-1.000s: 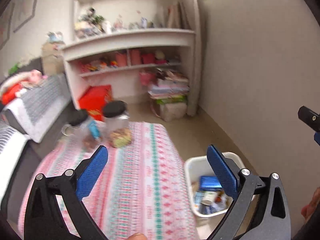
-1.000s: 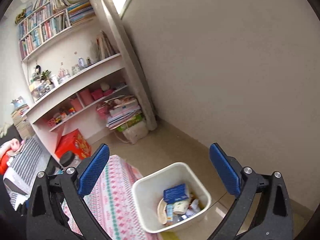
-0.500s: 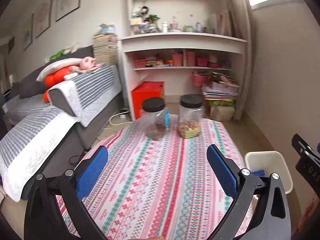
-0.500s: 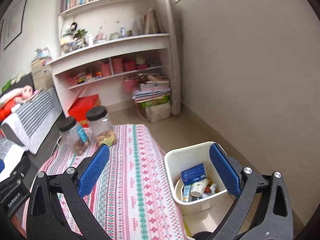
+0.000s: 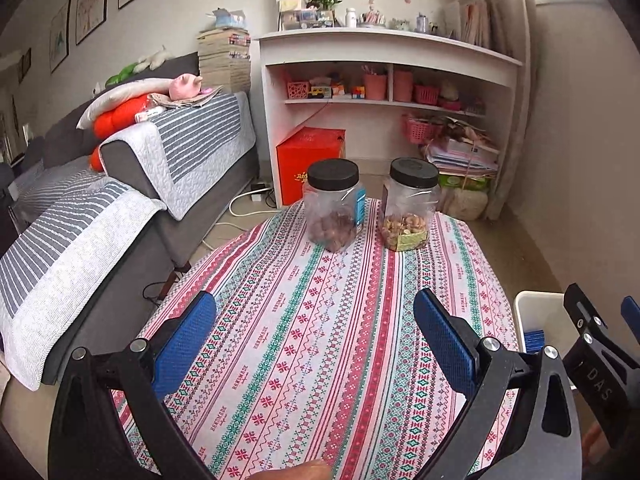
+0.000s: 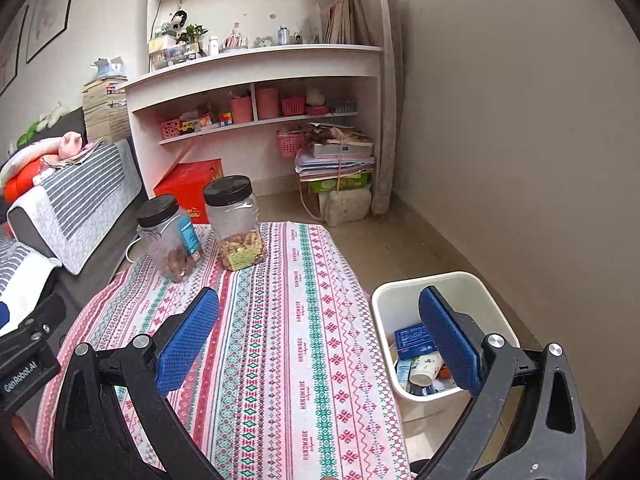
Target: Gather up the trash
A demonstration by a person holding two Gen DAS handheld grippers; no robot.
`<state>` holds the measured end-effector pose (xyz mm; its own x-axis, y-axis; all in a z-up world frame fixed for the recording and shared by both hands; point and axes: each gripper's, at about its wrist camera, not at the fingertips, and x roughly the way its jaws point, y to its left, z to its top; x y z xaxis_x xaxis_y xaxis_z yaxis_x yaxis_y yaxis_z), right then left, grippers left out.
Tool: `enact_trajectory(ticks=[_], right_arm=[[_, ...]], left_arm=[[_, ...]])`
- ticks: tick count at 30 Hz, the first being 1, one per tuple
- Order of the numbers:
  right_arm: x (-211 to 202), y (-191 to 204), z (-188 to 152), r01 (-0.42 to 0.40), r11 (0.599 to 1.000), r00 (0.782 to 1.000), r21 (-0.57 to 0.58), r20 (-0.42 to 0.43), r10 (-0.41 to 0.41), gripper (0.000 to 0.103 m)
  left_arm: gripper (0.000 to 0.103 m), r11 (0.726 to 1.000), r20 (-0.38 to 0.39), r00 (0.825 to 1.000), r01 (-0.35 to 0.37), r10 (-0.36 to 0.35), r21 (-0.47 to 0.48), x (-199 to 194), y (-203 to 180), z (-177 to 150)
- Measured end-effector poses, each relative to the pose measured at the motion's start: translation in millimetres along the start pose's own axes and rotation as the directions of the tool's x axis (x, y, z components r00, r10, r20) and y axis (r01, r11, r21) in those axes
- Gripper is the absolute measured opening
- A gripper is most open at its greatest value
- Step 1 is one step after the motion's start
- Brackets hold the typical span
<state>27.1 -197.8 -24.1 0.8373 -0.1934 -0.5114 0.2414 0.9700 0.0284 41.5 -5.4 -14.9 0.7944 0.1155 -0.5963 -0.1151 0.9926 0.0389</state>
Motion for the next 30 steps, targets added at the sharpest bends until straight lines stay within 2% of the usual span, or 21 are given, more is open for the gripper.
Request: enact_trajectory(ticks=[30], right_arm=[[-4.6, 4.6, -3.7, -0.017, 0.999, 1.000, -0.029, -0.002, 0.017, 0.096]], left_arm=[[0.096, 1.000, -0.005, 1.000, 0.003, -0.003, 0.000, 1.8, -5.0, -4.9]])
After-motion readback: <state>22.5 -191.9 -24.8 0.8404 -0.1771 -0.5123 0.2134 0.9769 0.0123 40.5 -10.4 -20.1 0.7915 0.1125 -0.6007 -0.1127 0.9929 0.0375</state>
